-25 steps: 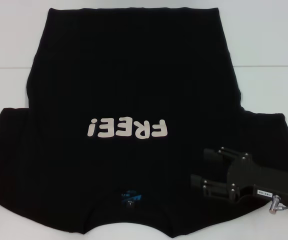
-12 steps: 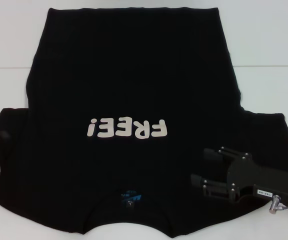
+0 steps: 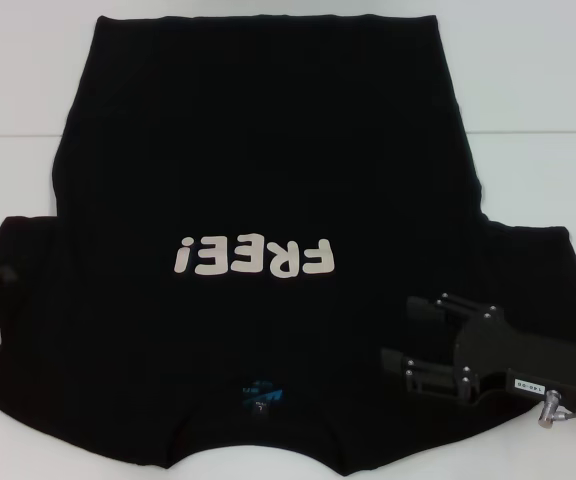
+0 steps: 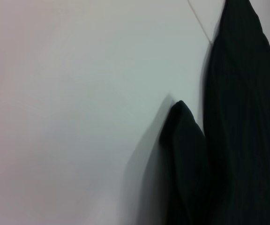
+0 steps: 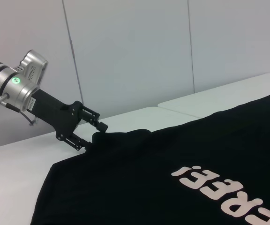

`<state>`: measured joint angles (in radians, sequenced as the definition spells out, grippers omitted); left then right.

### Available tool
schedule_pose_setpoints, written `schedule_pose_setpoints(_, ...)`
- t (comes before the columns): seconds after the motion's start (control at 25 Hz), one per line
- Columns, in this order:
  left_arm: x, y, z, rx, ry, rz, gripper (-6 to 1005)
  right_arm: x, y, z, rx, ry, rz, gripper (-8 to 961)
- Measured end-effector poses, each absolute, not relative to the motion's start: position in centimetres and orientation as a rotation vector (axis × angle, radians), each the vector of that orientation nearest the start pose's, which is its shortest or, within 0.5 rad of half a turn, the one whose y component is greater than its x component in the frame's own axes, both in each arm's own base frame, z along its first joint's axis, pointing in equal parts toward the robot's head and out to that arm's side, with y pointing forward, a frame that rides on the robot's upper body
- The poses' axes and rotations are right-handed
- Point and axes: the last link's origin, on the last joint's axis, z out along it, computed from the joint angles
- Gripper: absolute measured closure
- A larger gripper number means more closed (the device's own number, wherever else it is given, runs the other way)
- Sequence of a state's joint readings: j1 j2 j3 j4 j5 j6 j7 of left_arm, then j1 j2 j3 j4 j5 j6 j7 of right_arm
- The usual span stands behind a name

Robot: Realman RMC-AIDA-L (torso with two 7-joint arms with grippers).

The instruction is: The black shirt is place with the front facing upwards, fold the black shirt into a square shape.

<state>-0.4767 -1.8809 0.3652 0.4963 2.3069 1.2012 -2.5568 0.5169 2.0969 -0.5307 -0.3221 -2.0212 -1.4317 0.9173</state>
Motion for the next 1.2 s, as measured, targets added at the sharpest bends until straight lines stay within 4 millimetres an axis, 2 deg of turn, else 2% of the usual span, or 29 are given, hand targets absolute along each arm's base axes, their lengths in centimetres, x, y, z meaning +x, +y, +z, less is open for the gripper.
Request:
schedule_pose_setpoints(0.04,-39.99,32.95,8.54,1.961,2.924,0.92,146,28.98,30.03,-5.32,-2.628,0.482,0.734,125)
schedule_pose_setpoints(0.2,-40.23,33.08,8.51,1.967,2.946,0.924,372,28.96,30.03,-5.31,-2.628,0.483,0.736,125)
schedule_pose_setpoints(0.68,-40.53,33.07,8.46,1.992,2.96,0.922,615,28.9,30.07,-5.3,-2.628,0.482,0.739,125)
schedule_pose_setpoints(0.92,-40.6,33.18,8.48,2.016,2.955,0.956,819,28.93,30.09,-5.25,-2.623,0.485,0.741,125)
schedule_pose_setpoints(1.0,-40.6,33.29,8.6,2.035,2.951,0.964,969,28.94,30.09,-5.24,-2.622,0.485,0.741,125)
schedule_pose_setpoints(1.2,-40.49,33.64,9.3,2.081,2.942,0.982,969,29.0,30.06,-5.21,-2.618,0.489,0.742,126)
